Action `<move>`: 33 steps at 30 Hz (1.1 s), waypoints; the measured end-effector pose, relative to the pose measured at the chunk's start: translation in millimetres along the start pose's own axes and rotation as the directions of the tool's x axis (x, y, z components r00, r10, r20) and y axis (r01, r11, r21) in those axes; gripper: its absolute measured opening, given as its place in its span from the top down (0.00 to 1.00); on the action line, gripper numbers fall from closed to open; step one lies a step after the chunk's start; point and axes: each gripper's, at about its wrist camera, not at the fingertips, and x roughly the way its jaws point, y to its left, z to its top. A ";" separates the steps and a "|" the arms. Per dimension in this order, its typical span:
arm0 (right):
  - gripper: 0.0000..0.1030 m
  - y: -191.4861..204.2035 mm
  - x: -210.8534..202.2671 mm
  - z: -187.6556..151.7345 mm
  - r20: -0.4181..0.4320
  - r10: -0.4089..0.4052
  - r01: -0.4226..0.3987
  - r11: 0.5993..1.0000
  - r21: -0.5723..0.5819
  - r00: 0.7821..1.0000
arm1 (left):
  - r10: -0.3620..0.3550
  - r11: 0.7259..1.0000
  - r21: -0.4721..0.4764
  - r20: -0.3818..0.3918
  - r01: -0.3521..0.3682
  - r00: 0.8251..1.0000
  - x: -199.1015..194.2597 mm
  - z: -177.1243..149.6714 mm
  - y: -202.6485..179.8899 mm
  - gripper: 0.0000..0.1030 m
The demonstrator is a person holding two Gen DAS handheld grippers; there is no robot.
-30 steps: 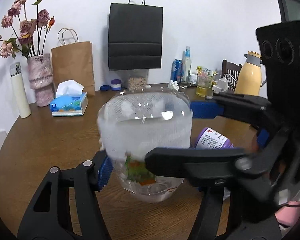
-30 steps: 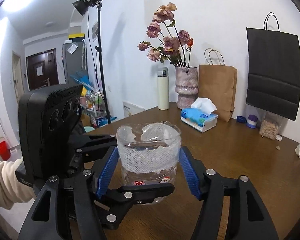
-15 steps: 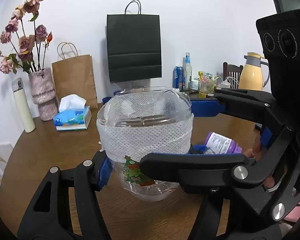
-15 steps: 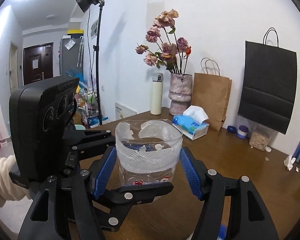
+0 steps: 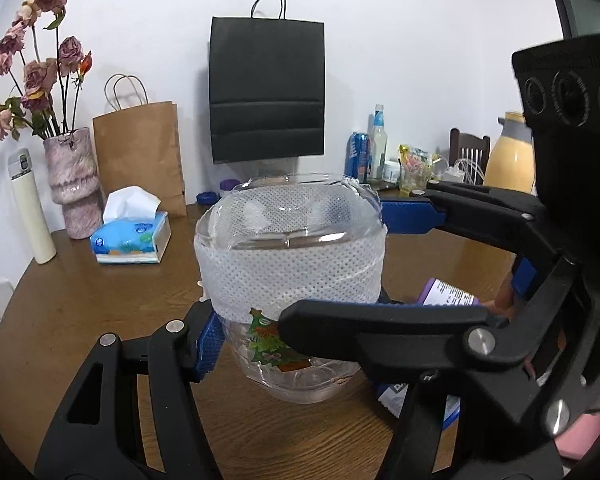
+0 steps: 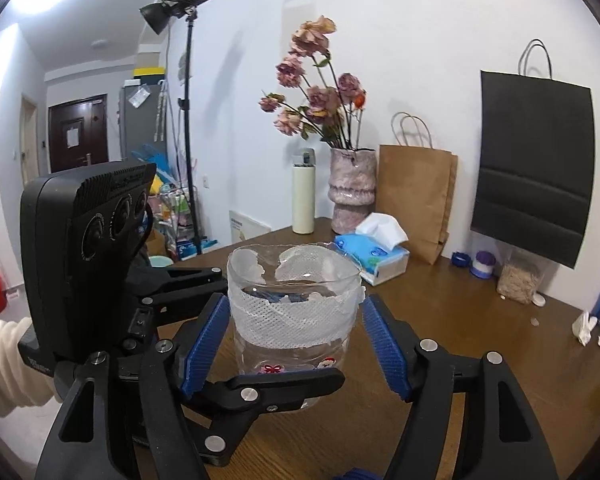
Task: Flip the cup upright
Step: 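Rotate the clear jar with both tools until its open rim faces up, then lower the upright jar onto the table with the right tool and open it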
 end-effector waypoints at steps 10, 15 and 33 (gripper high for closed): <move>0.36 16.1 6.2 -61.9 -0.125 -0.053 0.068 0.991 0.115 0.991 | -0.060 0.998 -0.002 -0.152 0.060 0.987 12.3 -57.8 -13.9 0.34; 0.36 20.3 -8.2 -77.2 -0.103 -0.052 0.067 0.988 0.140 0.993 | -0.066 0.998 -0.024 -0.210 0.063 0.975 5.6 -78.7 -20.9 0.27; 0.19 3.5 -69.5 -66.4 -0.045 -0.044 0.056 0.951 0.304 0.998 | 0.023 0.990 -0.138 -0.109 -0.038 0.994 -53.1 -65.6 -11.7 0.00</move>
